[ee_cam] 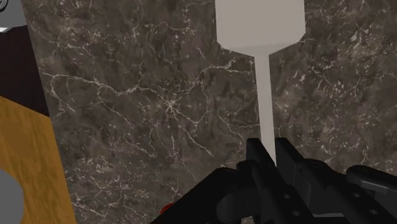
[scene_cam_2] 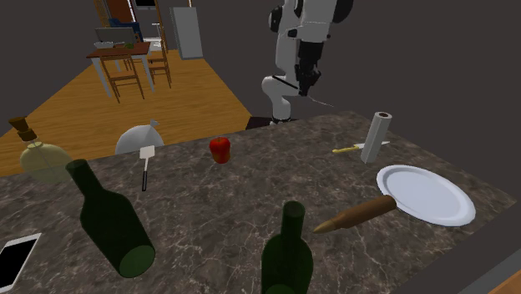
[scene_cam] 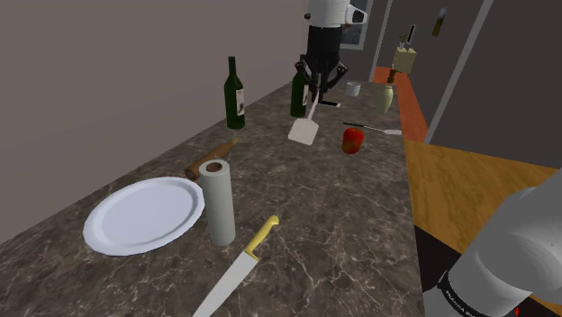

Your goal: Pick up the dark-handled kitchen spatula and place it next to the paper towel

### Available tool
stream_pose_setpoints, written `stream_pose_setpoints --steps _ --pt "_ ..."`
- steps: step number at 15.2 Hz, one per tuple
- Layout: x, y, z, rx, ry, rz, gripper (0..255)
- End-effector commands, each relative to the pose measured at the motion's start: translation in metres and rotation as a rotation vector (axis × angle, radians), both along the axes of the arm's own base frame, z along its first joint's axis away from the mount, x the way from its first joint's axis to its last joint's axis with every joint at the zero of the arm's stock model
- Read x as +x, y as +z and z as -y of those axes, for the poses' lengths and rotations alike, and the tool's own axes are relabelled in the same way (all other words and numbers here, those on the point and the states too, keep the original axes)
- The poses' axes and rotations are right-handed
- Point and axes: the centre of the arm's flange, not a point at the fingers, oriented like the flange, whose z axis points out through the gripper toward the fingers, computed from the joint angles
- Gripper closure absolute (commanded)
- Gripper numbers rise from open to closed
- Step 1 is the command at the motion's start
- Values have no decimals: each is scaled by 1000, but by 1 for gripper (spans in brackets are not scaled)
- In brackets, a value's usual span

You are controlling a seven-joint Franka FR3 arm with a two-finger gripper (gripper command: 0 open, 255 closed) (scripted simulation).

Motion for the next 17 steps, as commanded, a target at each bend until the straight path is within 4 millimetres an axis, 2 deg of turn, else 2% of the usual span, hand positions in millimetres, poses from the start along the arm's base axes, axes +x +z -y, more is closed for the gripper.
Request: stream_pose_setpoints --steps 1,17 --pt "-16 -1 -22 0 -2 -1 255" --pt "-130 -1 -200 0 -2 -1 255"
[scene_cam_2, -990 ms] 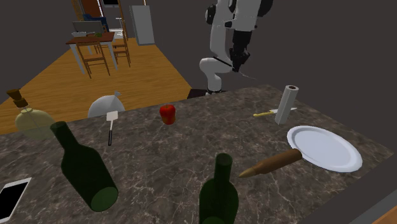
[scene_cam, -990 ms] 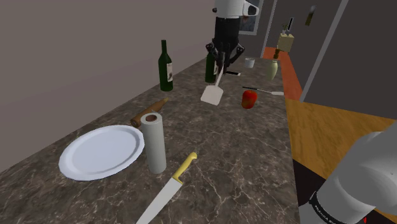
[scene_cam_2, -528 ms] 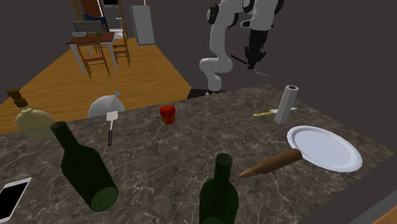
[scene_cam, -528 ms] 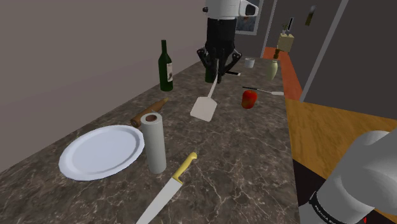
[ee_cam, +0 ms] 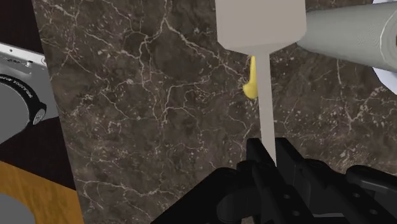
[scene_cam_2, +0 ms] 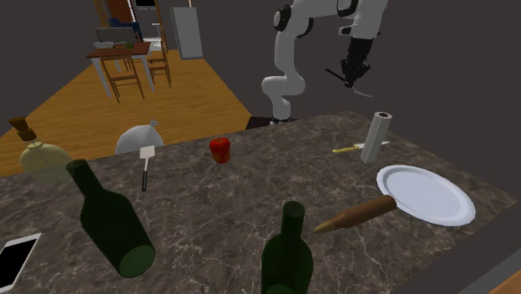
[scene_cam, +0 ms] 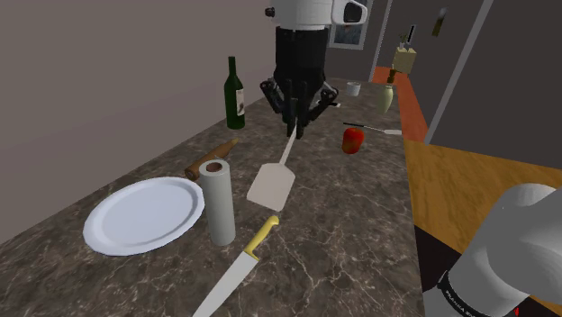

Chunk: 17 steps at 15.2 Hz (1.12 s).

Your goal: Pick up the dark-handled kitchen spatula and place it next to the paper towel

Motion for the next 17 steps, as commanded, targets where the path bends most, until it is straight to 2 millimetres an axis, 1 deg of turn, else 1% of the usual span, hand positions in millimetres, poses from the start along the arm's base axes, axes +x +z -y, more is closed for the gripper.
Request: stream_pose_setpoints --steps 1,14,15,17 --pt "-11 1 -22 0 -2 0 255" --pt "-104 1 -167 0 -2 0 255" --pt "-108 1 -173 0 -2 0 255" --pt "-108 -10 -173 0 -2 0 255"
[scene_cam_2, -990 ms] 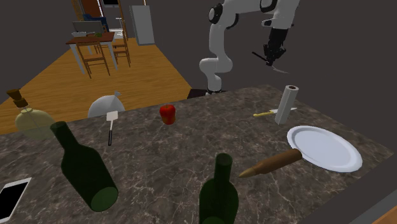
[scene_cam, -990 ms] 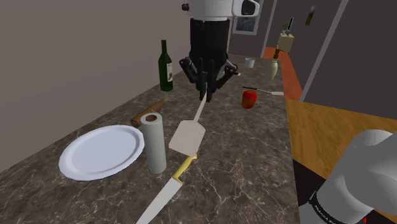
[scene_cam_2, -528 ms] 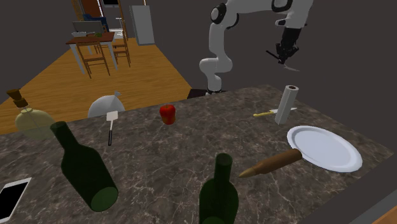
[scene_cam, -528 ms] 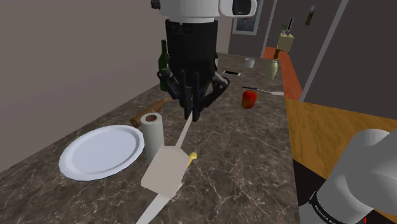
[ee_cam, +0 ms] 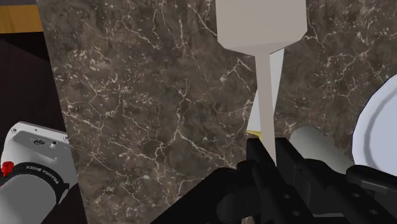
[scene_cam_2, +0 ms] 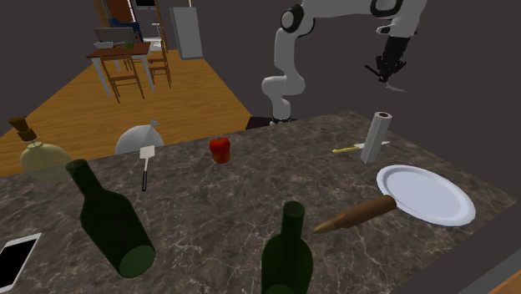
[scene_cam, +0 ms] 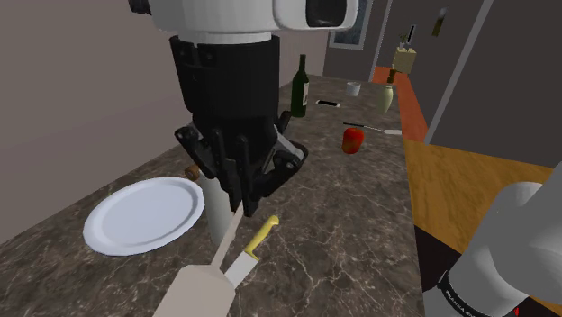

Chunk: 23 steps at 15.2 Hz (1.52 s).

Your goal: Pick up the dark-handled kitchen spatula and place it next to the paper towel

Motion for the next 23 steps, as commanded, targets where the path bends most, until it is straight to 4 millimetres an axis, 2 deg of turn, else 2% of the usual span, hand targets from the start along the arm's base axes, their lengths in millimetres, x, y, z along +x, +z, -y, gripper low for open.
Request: stream_pose_setpoints --steps 1,23 --pt "-1 -11 -3 1 -1 0 255" --pt "-1 -127 -3 1 -1 0 255"
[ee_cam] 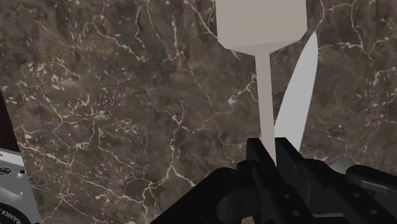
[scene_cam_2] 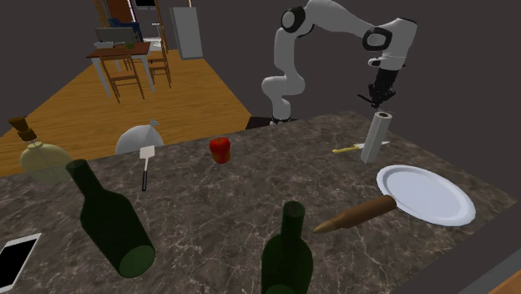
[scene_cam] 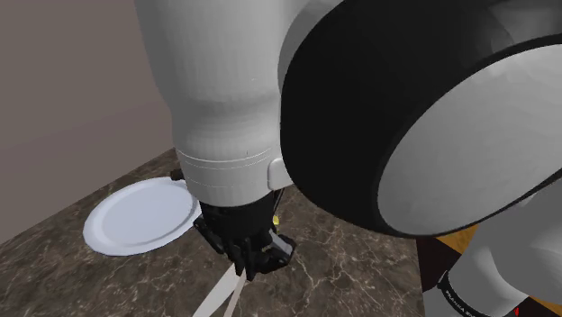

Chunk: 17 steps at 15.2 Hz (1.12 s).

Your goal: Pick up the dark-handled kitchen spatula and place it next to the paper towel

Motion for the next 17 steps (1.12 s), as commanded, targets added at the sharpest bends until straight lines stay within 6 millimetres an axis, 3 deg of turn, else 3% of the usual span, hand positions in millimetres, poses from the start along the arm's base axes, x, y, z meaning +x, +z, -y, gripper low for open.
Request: stream_pose_setpoints --steps 1,17 --pt "1 -10 -1 0 0 0 255" --pt "1 -95 -1 0 0 0 255"
